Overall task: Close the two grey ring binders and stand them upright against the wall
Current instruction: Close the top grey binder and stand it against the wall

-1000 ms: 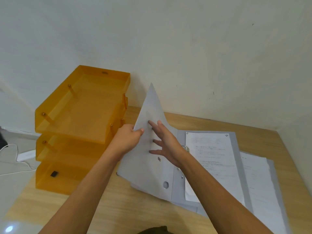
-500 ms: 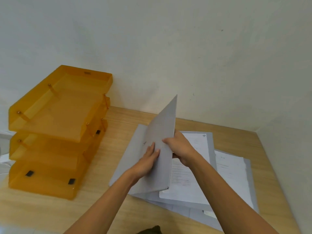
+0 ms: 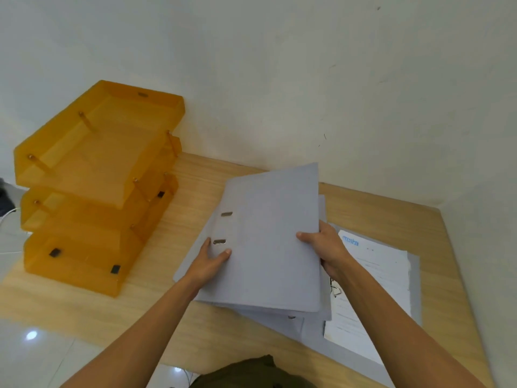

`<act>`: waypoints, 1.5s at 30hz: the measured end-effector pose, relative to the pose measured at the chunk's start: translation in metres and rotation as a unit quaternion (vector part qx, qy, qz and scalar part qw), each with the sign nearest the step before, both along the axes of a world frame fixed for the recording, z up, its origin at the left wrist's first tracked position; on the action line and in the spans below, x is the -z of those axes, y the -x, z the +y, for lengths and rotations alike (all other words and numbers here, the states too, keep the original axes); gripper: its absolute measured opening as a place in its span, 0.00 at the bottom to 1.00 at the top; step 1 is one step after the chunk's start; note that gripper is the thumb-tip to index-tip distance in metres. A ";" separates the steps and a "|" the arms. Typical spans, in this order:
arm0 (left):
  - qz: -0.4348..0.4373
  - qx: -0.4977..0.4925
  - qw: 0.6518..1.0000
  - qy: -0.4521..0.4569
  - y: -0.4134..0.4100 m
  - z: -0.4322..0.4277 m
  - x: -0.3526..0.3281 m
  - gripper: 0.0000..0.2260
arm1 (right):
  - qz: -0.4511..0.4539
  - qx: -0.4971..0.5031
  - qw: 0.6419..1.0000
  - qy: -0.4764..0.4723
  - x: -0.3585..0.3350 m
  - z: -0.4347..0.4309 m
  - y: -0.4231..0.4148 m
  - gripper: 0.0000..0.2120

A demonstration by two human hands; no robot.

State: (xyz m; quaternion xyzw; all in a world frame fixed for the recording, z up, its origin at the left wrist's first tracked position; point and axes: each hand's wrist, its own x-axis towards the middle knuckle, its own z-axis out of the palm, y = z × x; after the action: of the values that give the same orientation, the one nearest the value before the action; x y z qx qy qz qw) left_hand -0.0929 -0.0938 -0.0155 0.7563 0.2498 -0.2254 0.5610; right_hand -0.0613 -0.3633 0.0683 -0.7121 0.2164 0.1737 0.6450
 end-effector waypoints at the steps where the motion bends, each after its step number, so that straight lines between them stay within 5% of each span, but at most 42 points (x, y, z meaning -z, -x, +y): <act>1: -0.003 -0.006 1.000 -0.001 0.001 -0.002 0.003 0.39 | 0.009 0.012 1.000 0.020 0.007 -0.007 0.000 0.19; 11: 0.011 -0.011 1.000 -0.025 0.008 -0.026 0.018 0.38 | 0.032 -0.001 0.984 0.173 0.057 -0.037 0.006 0.38; 17: 0.003 0.023 0.998 -0.062 0.009 -0.028 0.019 0.39 | -0.002 -0.122 0.923 0.366 0.063 -0.022 0.008 0.42; 24: 0.019 0.023 0.999 -0.046 0.009 -0.028 0.022 0.40 | 0.033 -0.290 0.903 0.314 0.075 0.016 0.014 0.35; 29: 0.038 -0.012 0.998 0.045 0.001 -0.017 0.025 0.35 | 0.046 -0.275 0.919 0.277 0.071 0.028 0.016 0.32; 34: 0.082 -0.076 0.981 0.160 -0.009 -0.006 0.017 0.19 | 0.077 -0.222 0.947 0.221 0.060 0.046 0.023 0.38; 37: 0.107 -0.103 0.955 0.256 -0.022 0.009 0.013 0.26 | 0.093 -0.202 0.956 0.190 0.050 0.063 0.022 0.37; 45: 0.121 0.046 0.884 0.449 -0.043 0.020 -0.007 0.22 | 0.093 -0.092 0.982 0.136 0.024 0.105 0.015 0.40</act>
State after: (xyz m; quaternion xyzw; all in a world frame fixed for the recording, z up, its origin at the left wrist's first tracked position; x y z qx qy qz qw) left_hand -0.0503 -0.0739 -0.0090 0.4005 0.1528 -0.4292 0.7950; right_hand -0.0767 -0.2584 0.0440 -0.7906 0.2309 0.2665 0.5007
